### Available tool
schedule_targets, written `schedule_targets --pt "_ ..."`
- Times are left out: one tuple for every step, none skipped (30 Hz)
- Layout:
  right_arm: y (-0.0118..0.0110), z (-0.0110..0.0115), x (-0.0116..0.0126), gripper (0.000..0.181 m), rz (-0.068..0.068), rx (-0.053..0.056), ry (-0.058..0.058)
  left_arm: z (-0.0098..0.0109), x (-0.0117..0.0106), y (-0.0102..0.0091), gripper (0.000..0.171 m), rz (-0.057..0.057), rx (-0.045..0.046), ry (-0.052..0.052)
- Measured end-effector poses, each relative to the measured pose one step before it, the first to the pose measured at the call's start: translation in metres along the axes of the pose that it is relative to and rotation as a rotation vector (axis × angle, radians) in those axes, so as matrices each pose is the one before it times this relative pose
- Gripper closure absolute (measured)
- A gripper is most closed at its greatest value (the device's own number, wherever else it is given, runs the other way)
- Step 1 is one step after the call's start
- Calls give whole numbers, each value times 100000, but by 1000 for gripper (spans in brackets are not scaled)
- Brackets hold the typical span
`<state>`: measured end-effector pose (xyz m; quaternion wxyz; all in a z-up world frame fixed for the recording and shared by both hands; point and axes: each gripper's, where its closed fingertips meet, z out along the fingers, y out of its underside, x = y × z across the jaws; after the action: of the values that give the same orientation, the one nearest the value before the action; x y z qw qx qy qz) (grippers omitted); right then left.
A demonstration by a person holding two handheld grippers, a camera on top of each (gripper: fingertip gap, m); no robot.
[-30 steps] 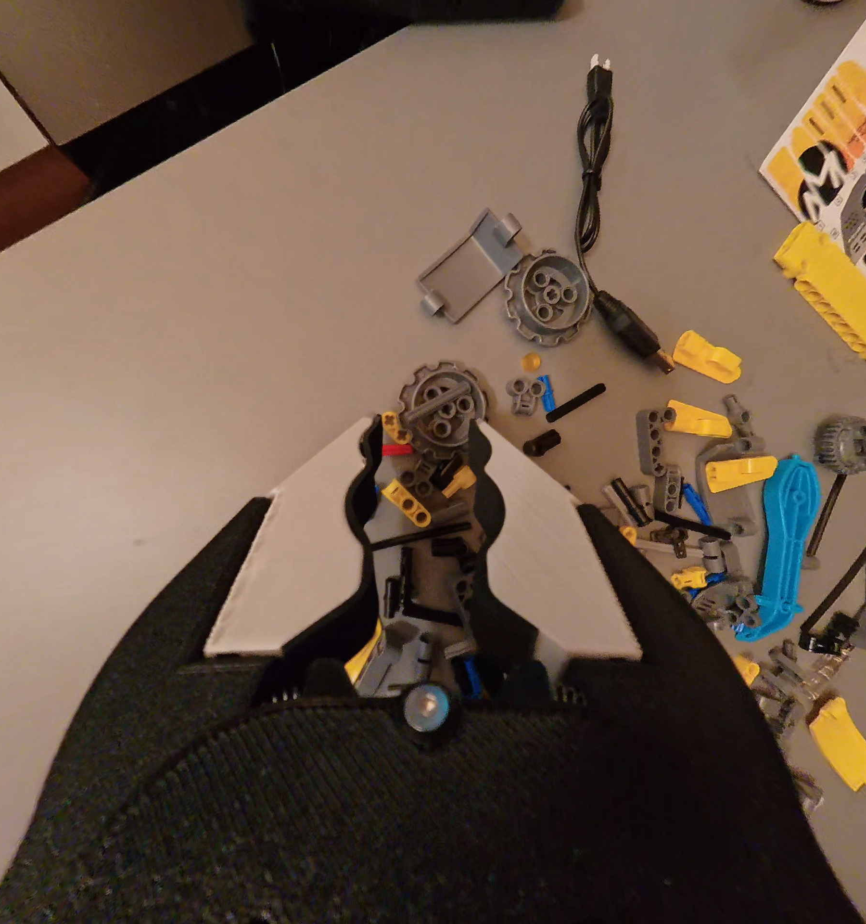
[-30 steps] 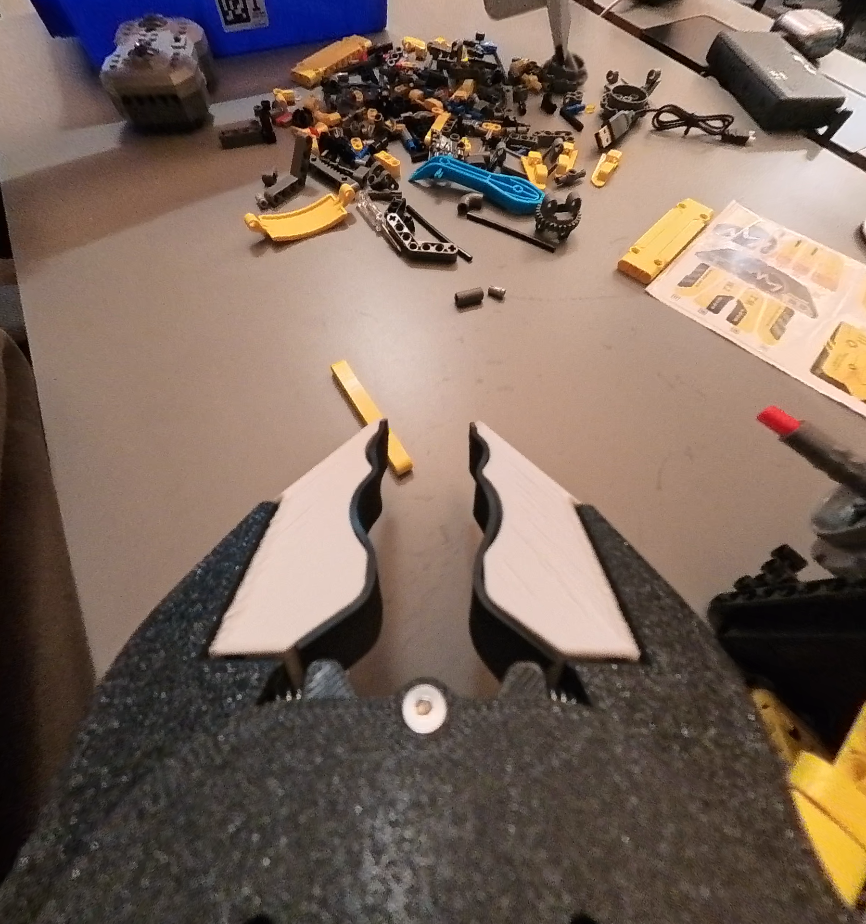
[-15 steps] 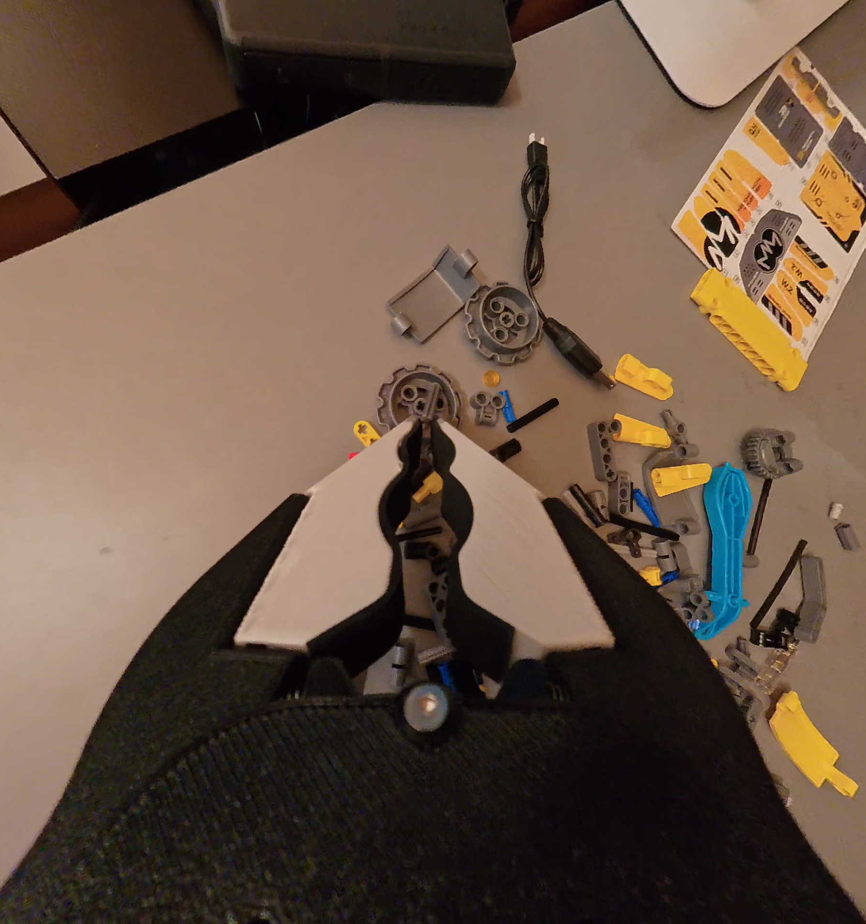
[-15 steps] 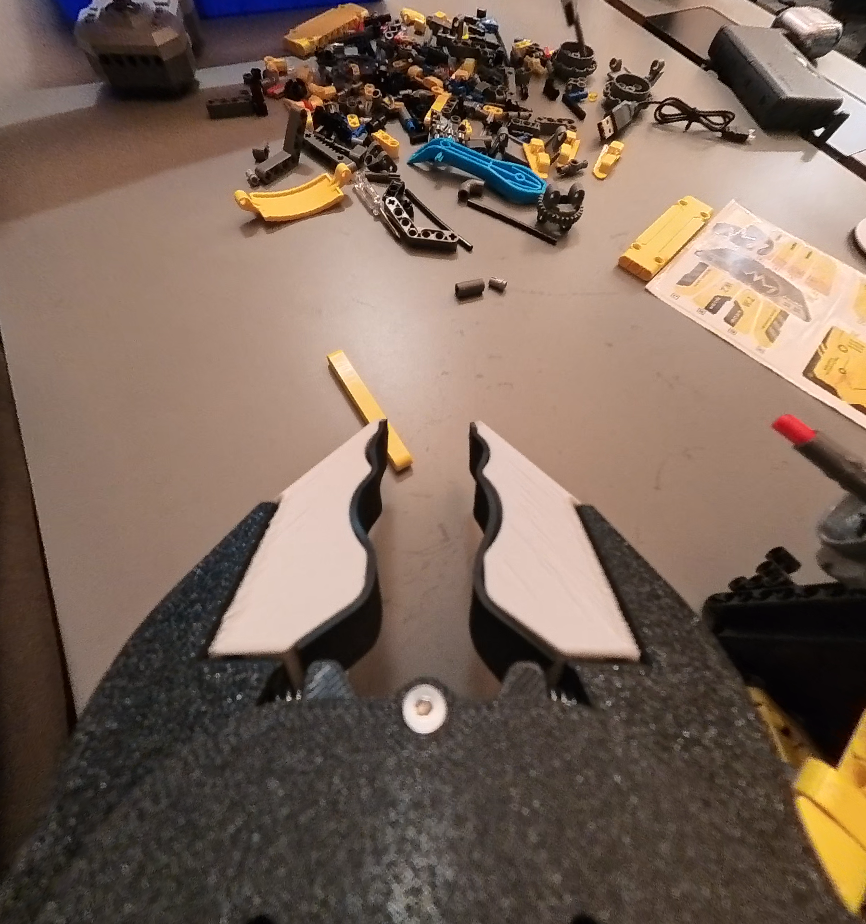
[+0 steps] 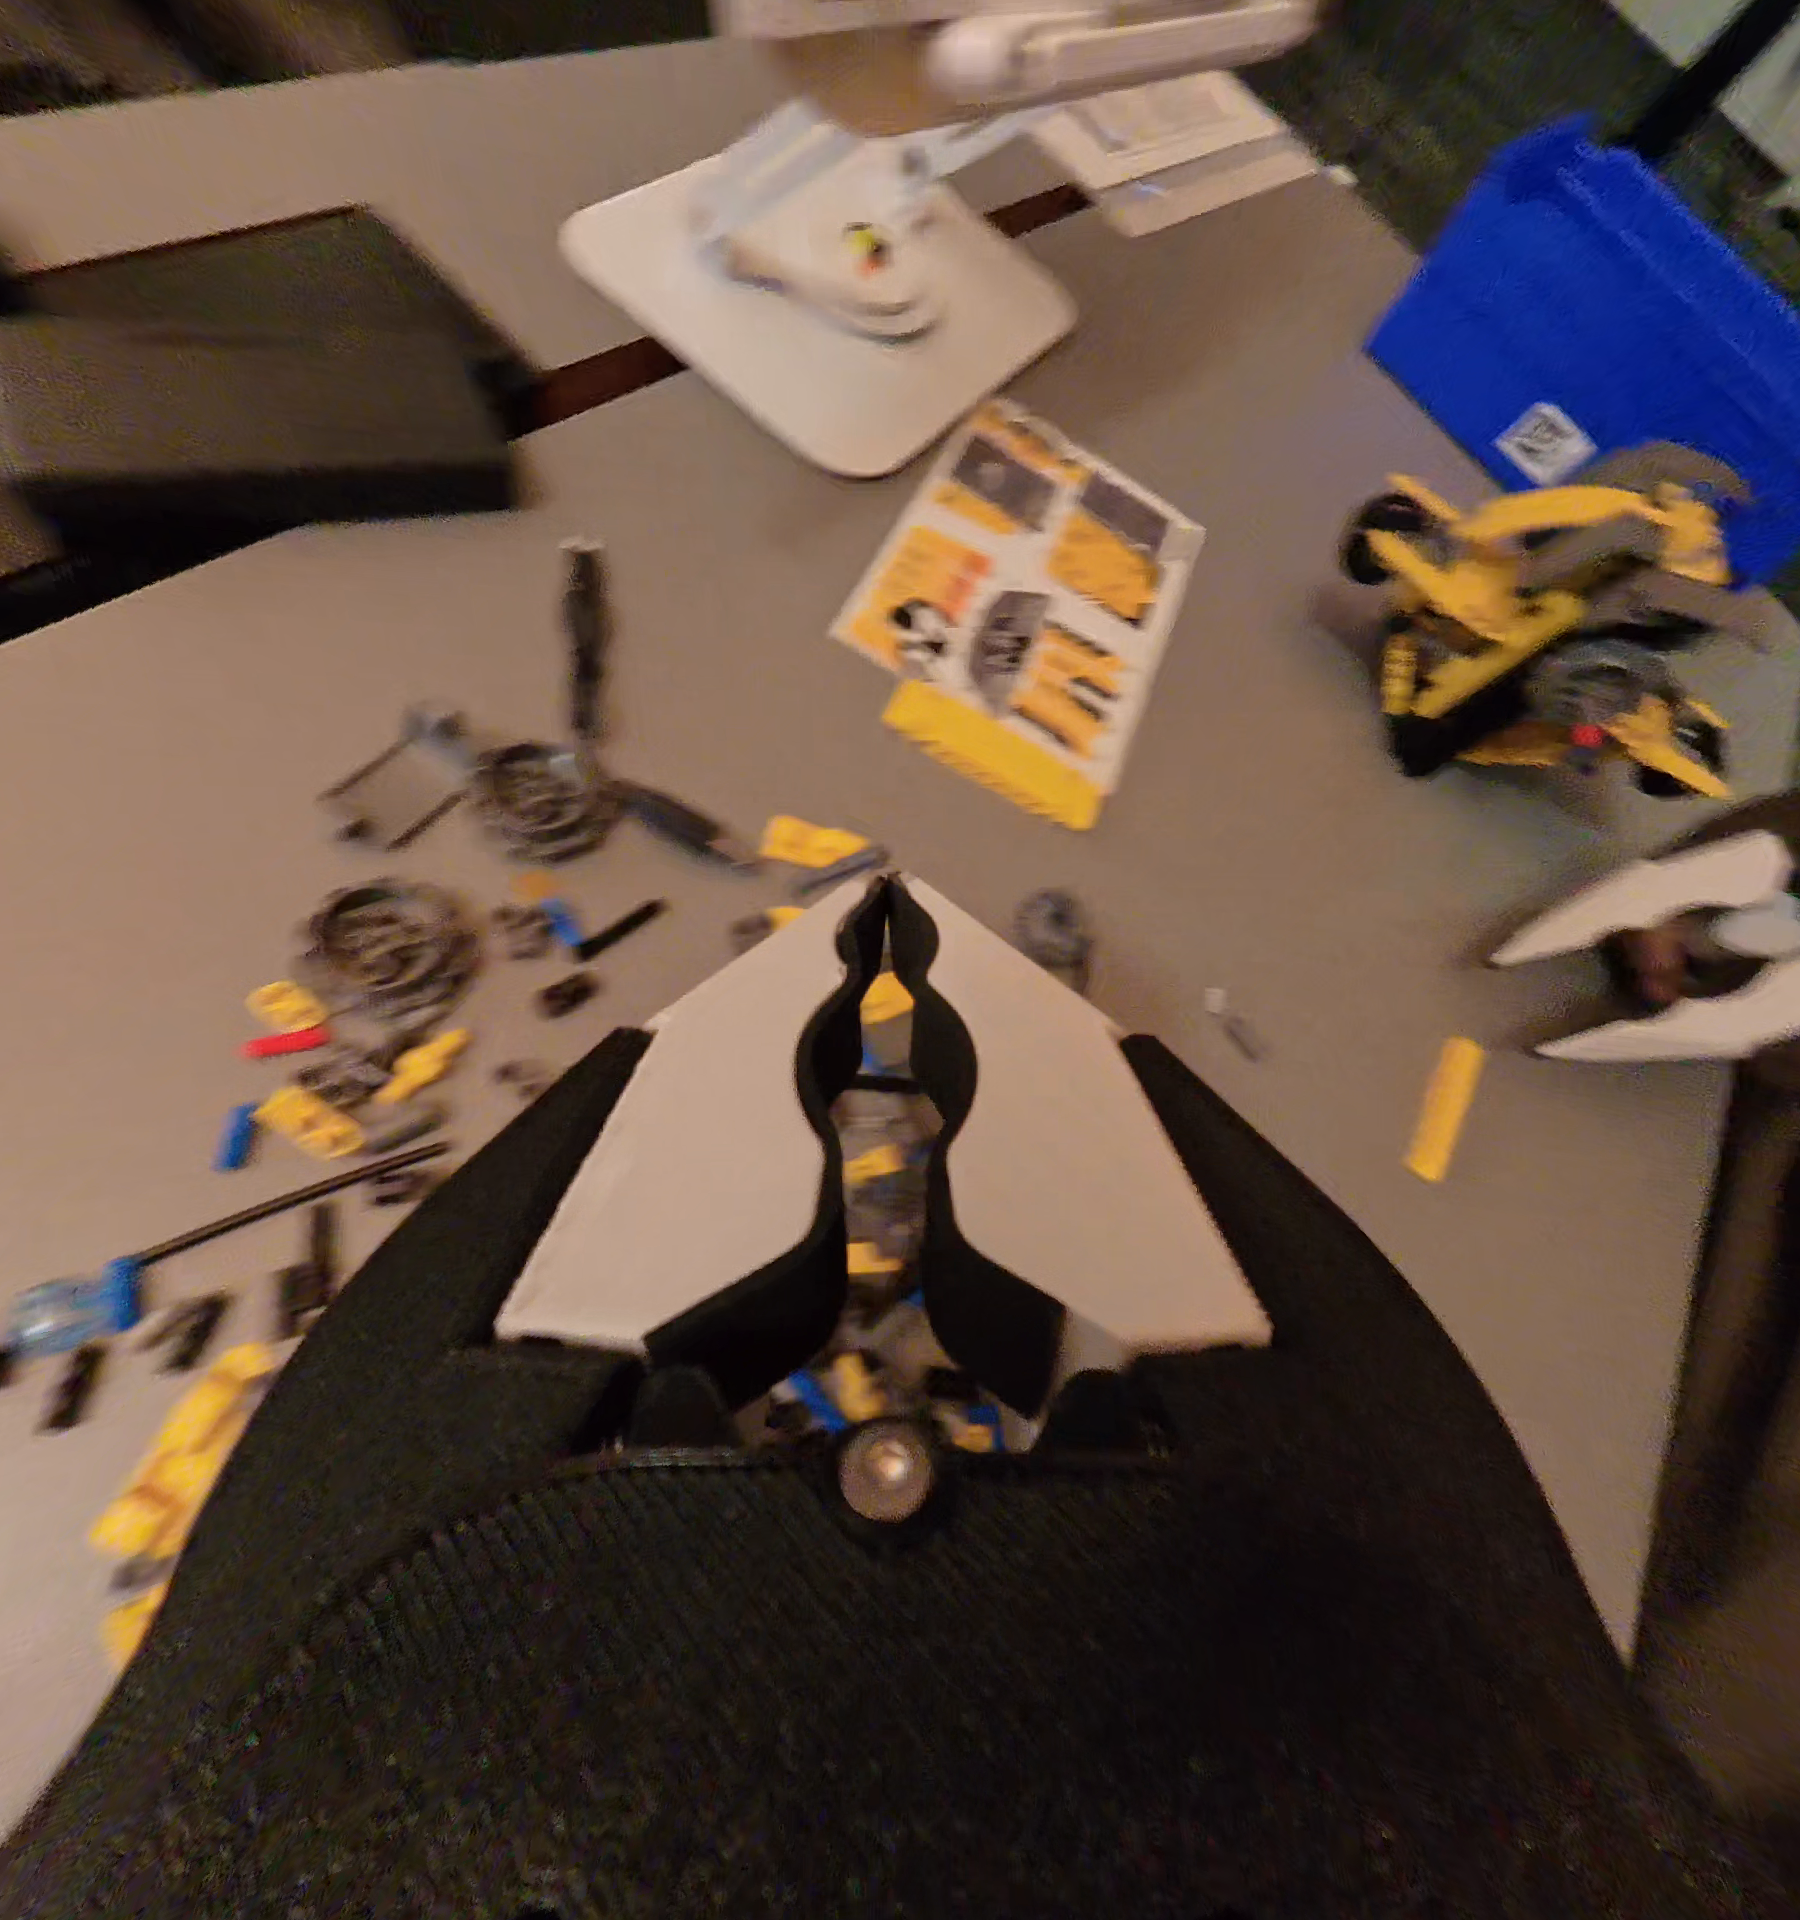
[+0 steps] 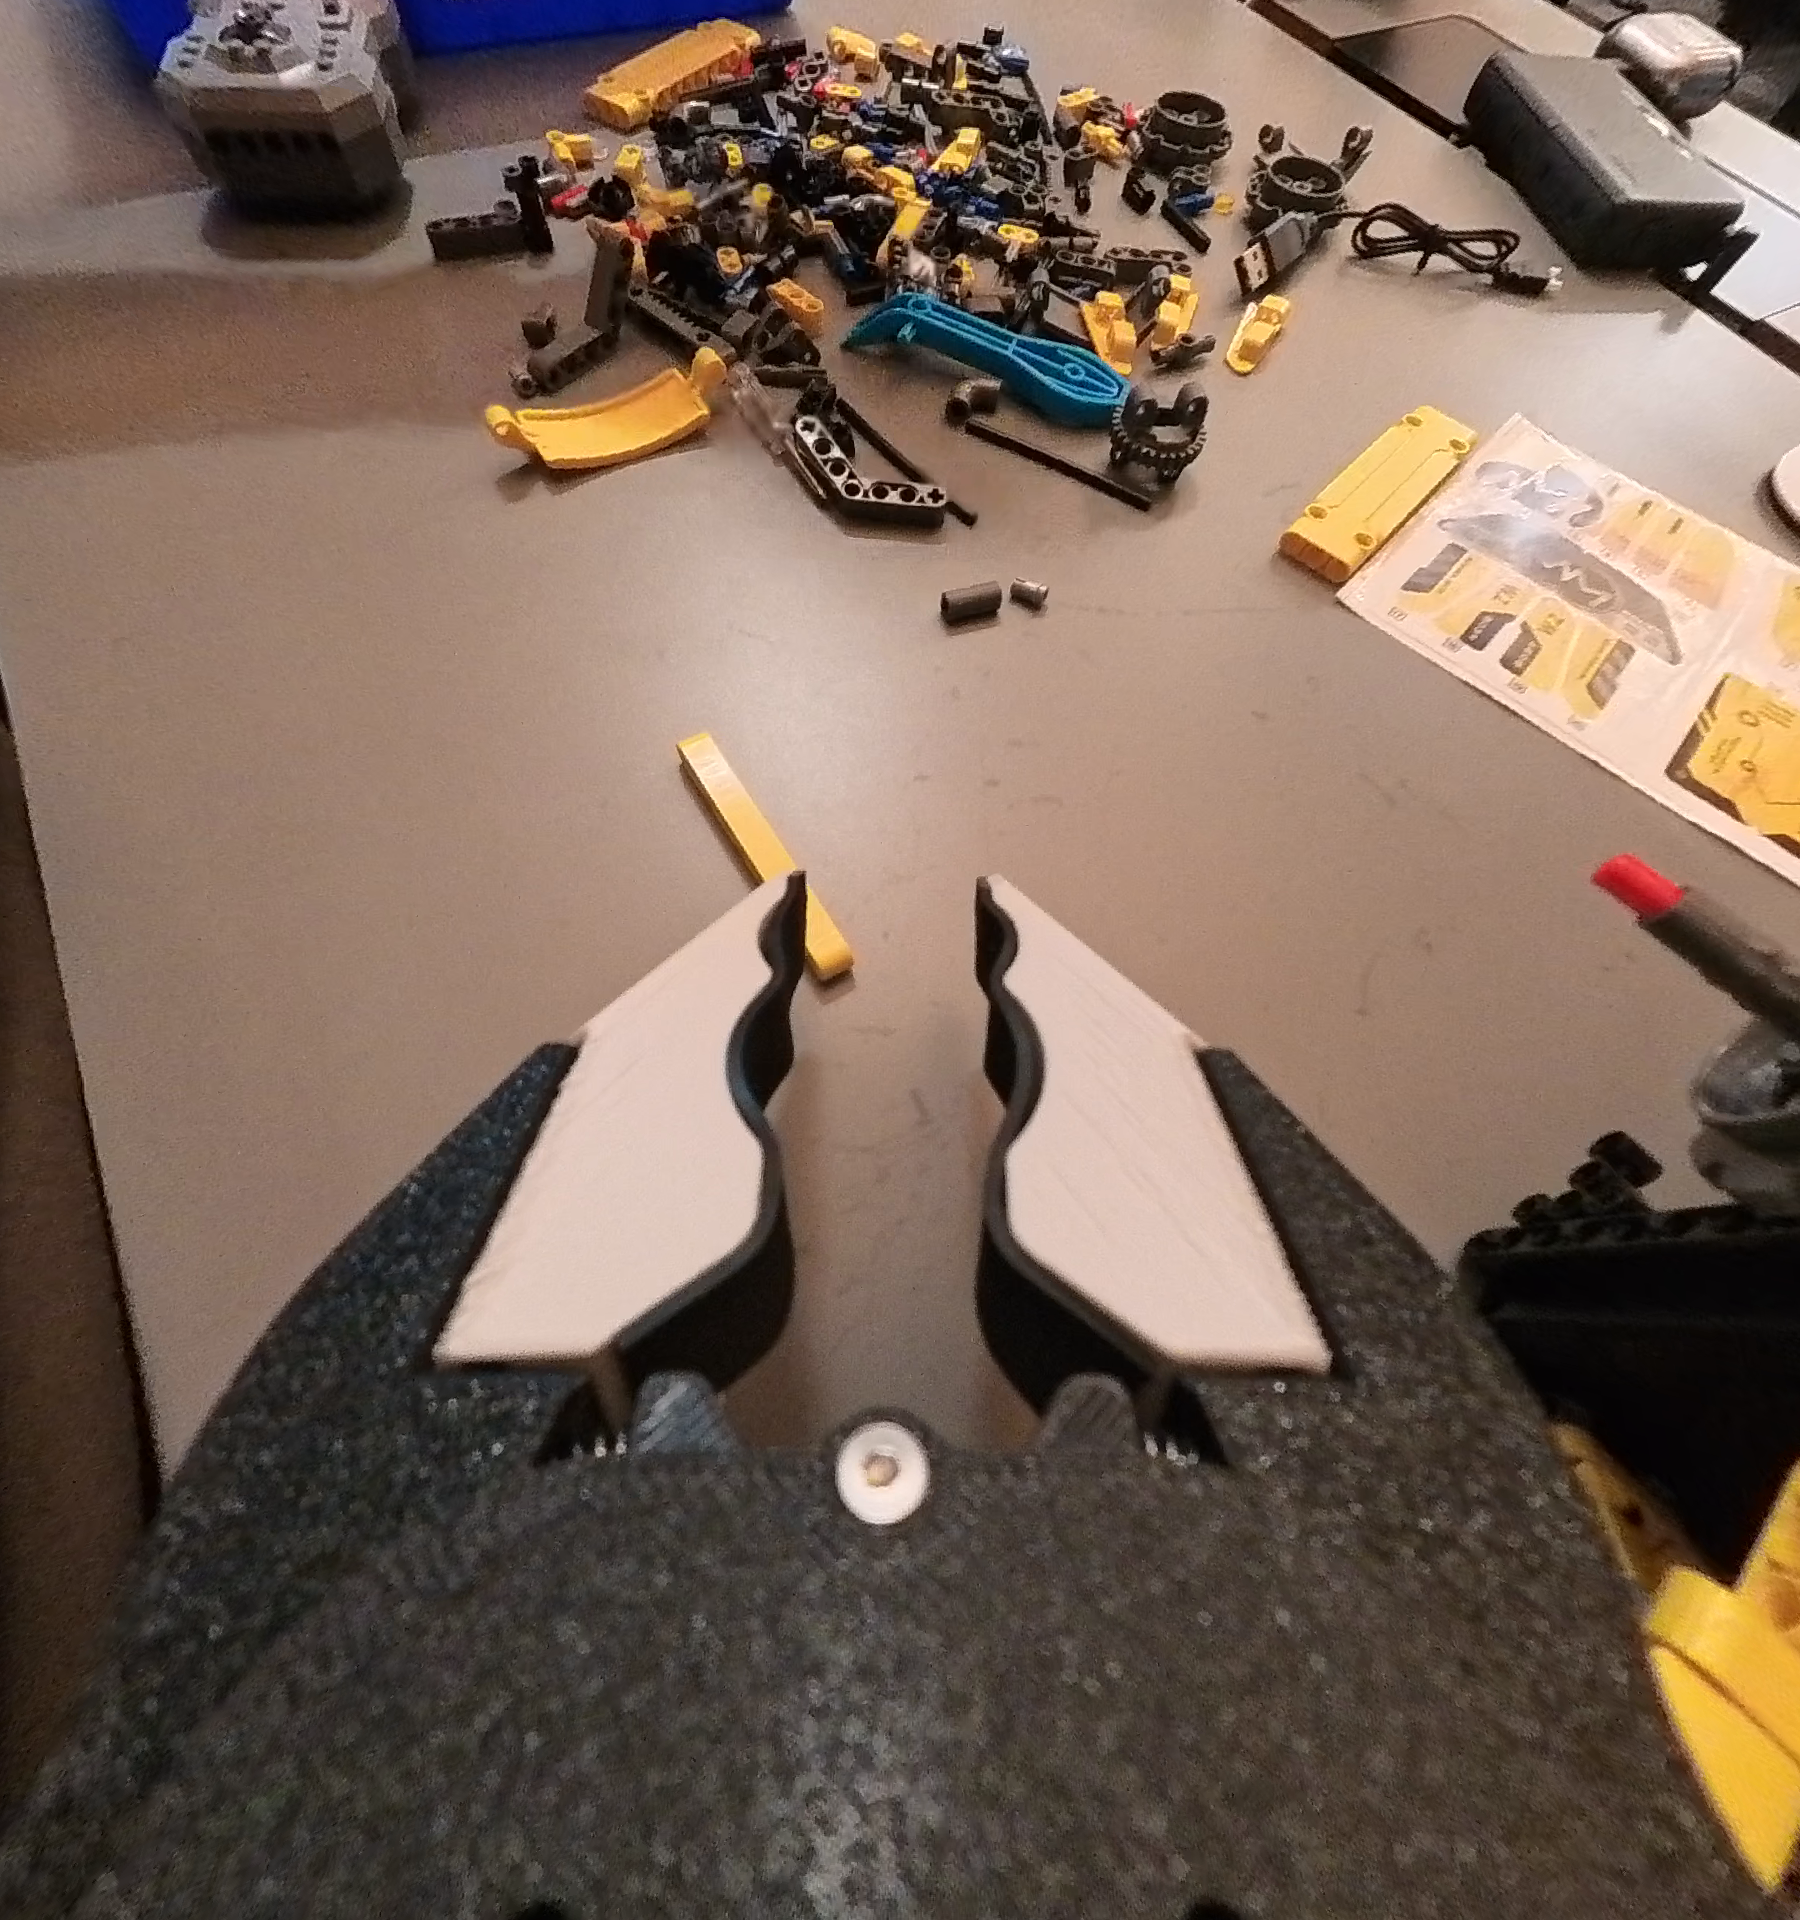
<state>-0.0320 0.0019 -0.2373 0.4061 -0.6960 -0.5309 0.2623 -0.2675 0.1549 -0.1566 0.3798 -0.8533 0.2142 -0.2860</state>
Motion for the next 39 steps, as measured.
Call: schedule_targets --pt "-24 -22 20 149 349 202 -137 52 2208 53 171 3237 356 2171" --pt "-27 -23 5 149 329 225 -188 221 2012 216 171 3246 -767 1284" --pt "-29 -35 7 149 160 298 -72 384 1754 375 171 3365 -1540 477" --pt "-45 -40 2 149 -63 349 65 526 1471 548 171 3171 -2361 -338" --pt "-48 -42 -6 149 -275 363 201 612 1307 679 171 2702 -3021 -147" --pt "-49 -52 -12 149 -484 397 321 634 1196 697 171 2160 -3076 299" --pt "-70 -64 -23 149 -682 512 478 550 946 651 171 1759 -2766 -187" --pt "-76 -84 -23 149 -807 644 641 344 564 518 171 1466 -1841 -1639" --pt "-80 -89 -32 149 -873 668 675 57 269 355 171 1465 -533 -2615" --pt "-79 -86 -39 150 -888 612 634 -213 9 226 171 1102 366 -3046" --pt "-57 -70 -50 150 -872 488 612 -387 -266 212 171 171 679 -3292" --pt "-40 -46 -36 150 -863 295 587 -422 -528 344 171 -1137 -25 -3365" --pt "-11 -7 -38 150 -832 9 505 -301 -757 549 171 -1699 -1230 -3512" --pt "51 50 -35 150 -707 -426 360 -113 -938 684 171 -1349 -2090 -3809" --pt "93 95 -36 150 -530 -814 96 103 -893 637 169 -897 -1928 -3162" --pt "109 118 -67 150 -442 -989 -139 266 -829 524 166 -1028 -1652 -2474" --pt "109 106 -50 150 -471 -936 -75 437 -622 388 163 -1517 -1257 -1143" --pt "58 69 -43 150 -540 -602 89 548 -250 290 161 -2099 -1049 1069" --pt "27 11 -34 150 -569 -194 217 612 -61 181 159 -2088 -987 1872" --pt "-28 -29 -21 150 -567 217 438 630 -72 65 159 -1363 -548 1421" --pt "-57 -51 6 150 -456 455 511 620 -152 26 159 -451 -572 439" --pt "-43 -51 19 150 -260 382 410 589 -360 42 160 204 -1012 -1086" --pt "-27 -31 27 150 -41 190 285 550 -444 88 162 613 -1441 -1537" --pt "5 8 25 150 192 -35 73 478 -358 109 164 384 -1523 -878" --pt "39 18 24 150 392 -218 -156 394 -194 74 166 -583 -1276 275" --pt "31 27 31 150 552 -270 -217 276 4 40 169 -1267 -932 1682" --pt "37 32 20 150 587 -216 -353 184 139 2 170 -1223 -554 2280" --pt "6 19 18 150 531 -84 -380 101 119 -5 171 -762 -400 1781" --pt "1 4 14 150 476 28 -339 94 55 92 171 -293 -892 992" --pt "4 5 21 150 473 6 -360 128 -9 173 171 171 -1376 124" --pt "0 9 3 150 468 -7 -403 150 -84 171 170 621 -1264 -785" --pt "-1 8 7 150 449 -4 -388 160 -138 132 170 805 -982 -1398" --pt "4 9 33 150 481 -45 -249 187 -102 144 170 723 -1045 -1197" --pt "12 -1 80 150 618 -71 132 206 18 126 170 602 -952 -372" --pt "4 -3 78 150 638 20 109 201 66 58 170 392 -570 54" --pt "-14 -11 45 150 529 128 -149 199 -20 71 170 161 -697 -218" --pt "-22 -17 33 150 463 197 -66 168 -85 72 171 210 -681 -439" --pt "-27 -37 45 150 387 250 -5 143 -45 -4 171 73 -133 -2" --pt "-34 -23 16 150 204 299 -47 144 -57 71 170 -185 -504 131"
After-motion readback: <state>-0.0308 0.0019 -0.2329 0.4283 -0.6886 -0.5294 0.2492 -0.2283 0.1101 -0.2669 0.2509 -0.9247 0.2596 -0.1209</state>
